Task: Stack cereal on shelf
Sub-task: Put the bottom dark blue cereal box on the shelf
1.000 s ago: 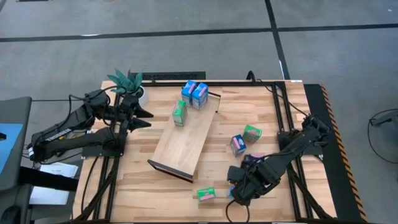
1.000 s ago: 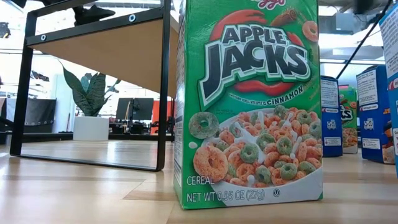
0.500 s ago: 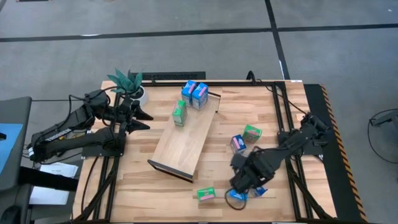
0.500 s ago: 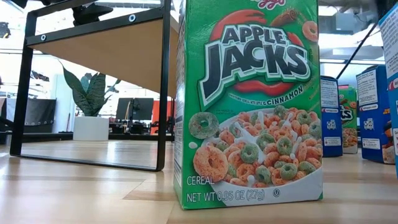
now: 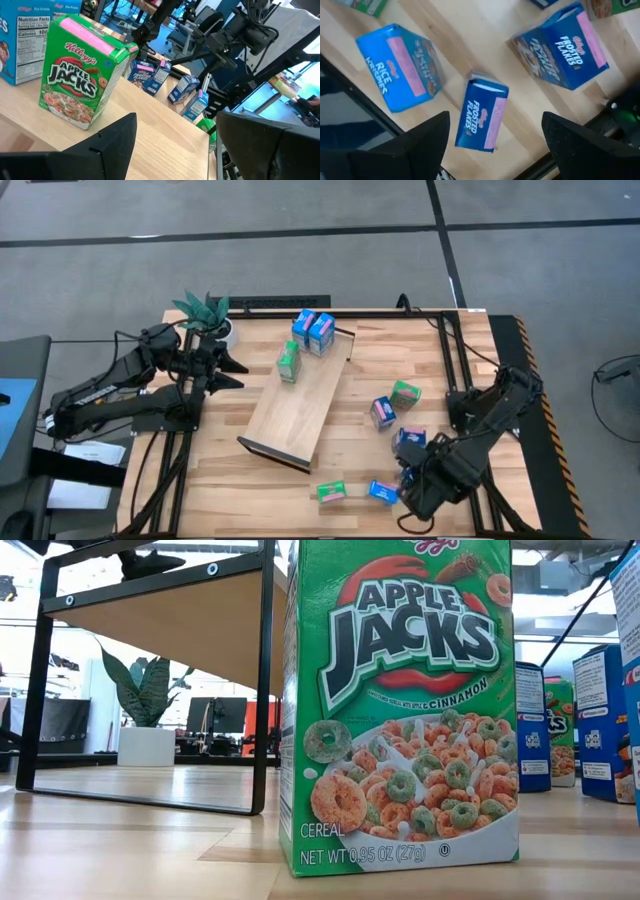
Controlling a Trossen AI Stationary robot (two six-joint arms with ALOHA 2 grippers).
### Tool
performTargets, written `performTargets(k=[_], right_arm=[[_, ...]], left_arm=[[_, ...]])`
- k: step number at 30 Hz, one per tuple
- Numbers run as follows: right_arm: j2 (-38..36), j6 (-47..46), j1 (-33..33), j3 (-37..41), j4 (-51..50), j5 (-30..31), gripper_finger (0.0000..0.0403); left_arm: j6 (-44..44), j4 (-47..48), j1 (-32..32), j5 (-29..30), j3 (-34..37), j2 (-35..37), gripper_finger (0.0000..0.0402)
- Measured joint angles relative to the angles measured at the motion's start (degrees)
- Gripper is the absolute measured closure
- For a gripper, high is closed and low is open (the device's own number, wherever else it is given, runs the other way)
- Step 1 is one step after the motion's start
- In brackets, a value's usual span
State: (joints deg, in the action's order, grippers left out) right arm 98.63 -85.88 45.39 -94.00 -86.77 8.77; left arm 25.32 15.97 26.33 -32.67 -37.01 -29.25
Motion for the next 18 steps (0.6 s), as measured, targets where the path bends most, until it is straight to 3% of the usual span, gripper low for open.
performTargets(k=[18], right_arm=[[-0.11,-4.3,0.86,3.48,3.6,-4.46,0.0041]], left_arm=[[-0.2,-0.35,-0.02,-1.64,0.02,-2.23,0.0138]])
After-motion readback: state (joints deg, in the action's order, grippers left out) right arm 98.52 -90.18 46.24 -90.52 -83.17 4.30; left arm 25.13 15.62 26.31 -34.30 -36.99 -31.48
